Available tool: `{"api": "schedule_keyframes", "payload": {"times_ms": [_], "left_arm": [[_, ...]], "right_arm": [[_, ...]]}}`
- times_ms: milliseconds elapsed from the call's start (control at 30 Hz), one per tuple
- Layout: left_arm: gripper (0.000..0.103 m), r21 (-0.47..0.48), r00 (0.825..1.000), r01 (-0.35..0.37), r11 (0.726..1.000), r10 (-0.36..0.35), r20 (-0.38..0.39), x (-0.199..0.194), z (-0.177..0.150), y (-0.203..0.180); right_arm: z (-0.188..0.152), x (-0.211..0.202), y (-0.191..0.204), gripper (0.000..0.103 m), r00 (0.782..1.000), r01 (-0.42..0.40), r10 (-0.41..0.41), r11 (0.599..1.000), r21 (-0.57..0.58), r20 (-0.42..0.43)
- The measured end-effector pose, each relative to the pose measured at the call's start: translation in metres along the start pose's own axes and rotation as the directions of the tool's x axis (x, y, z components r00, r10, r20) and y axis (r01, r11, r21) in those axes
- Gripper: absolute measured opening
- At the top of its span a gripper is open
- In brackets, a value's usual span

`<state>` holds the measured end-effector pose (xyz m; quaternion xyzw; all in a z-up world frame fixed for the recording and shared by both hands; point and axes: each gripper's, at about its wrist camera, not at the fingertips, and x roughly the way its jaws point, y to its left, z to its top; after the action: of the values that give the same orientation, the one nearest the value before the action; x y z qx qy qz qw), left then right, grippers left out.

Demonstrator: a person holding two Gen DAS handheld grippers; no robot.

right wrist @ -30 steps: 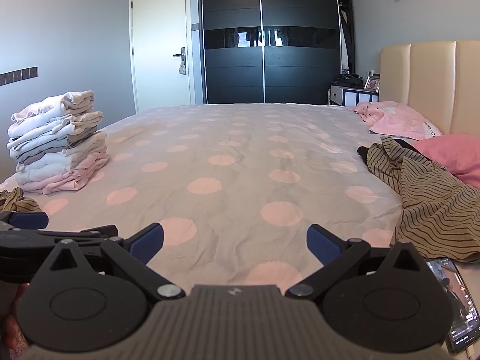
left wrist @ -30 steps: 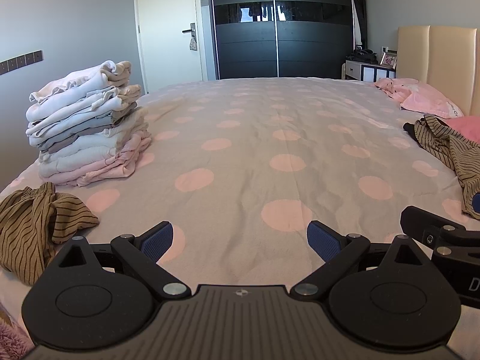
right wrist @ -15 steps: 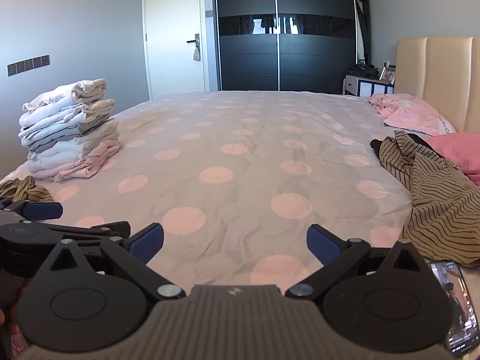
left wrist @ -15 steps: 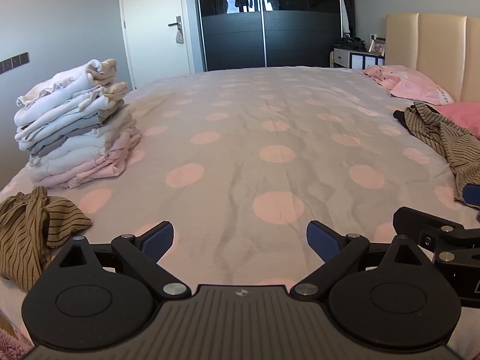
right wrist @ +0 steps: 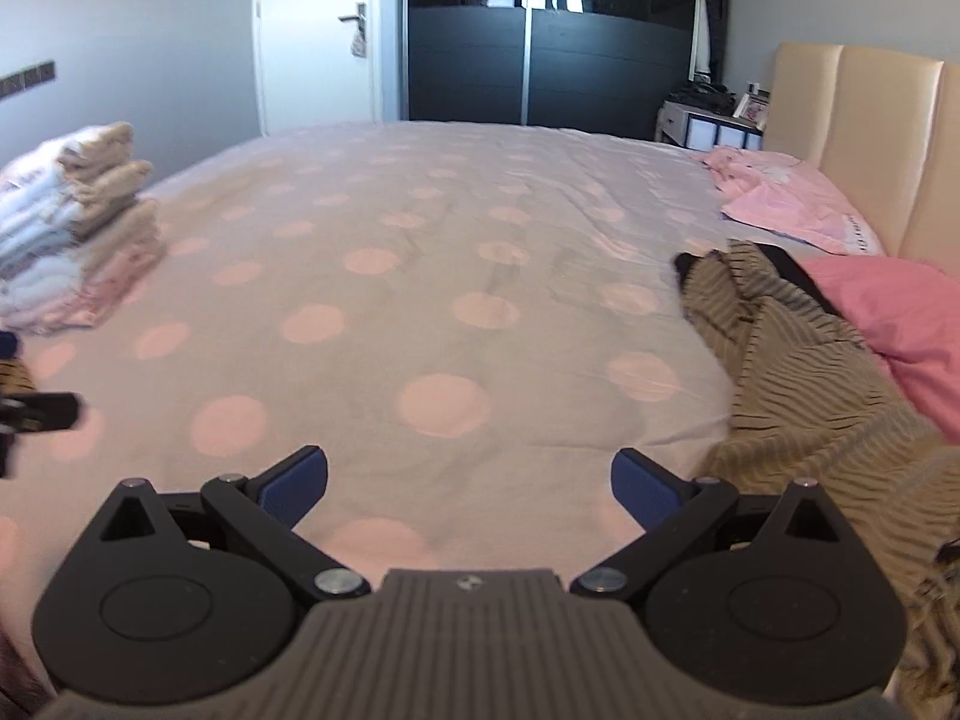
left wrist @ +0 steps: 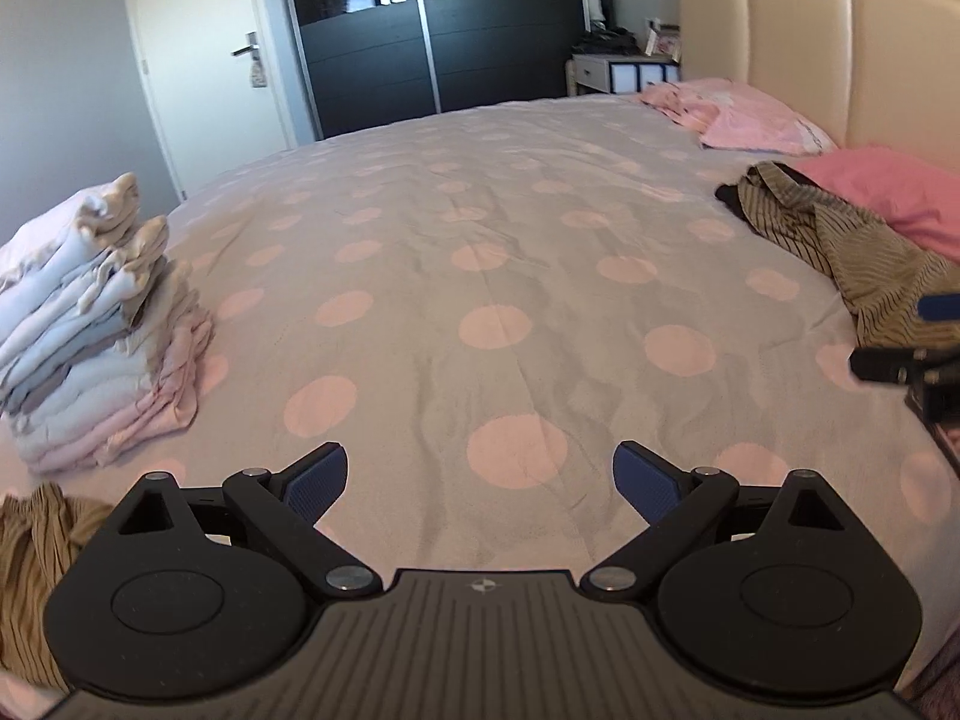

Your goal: Fold clothes

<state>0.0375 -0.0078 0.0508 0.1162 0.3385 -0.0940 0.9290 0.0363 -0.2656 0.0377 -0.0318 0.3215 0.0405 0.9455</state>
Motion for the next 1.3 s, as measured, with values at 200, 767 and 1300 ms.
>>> {"api": "schedule_keyframes", "payload": {"times_ms": [200, 767, 1300], "left_arm": [[0.097, 0.009, 1.000, -0.026, 1.000, 0.026, 0.006, 0.021, 0.007, 0.013], [0.097, -0.056, 0.990, -0.023, 0.998, 0.015, -0.140, 0.093, 0.014, 0.018], [0.097, -0.057, 0.995, -0.011, 0.998, 0.006, -0.096, 0.074, 0.011, 0.015]], "right_arm": [[-0.002, 0.039, -0.066, 0.092, 0.984, 0.158, -0.154, 0.987, 0.041, -0.087], [-0.009, 0.143, -0.152, 0.036, 0.911, 0.249, -0.210, 0.966, 0.069, -0.354], [0.021, 0.086, -0.103, 0.000, 0.972, 0.107, -0.080, 0.988, 0.114, -0.223]]}}
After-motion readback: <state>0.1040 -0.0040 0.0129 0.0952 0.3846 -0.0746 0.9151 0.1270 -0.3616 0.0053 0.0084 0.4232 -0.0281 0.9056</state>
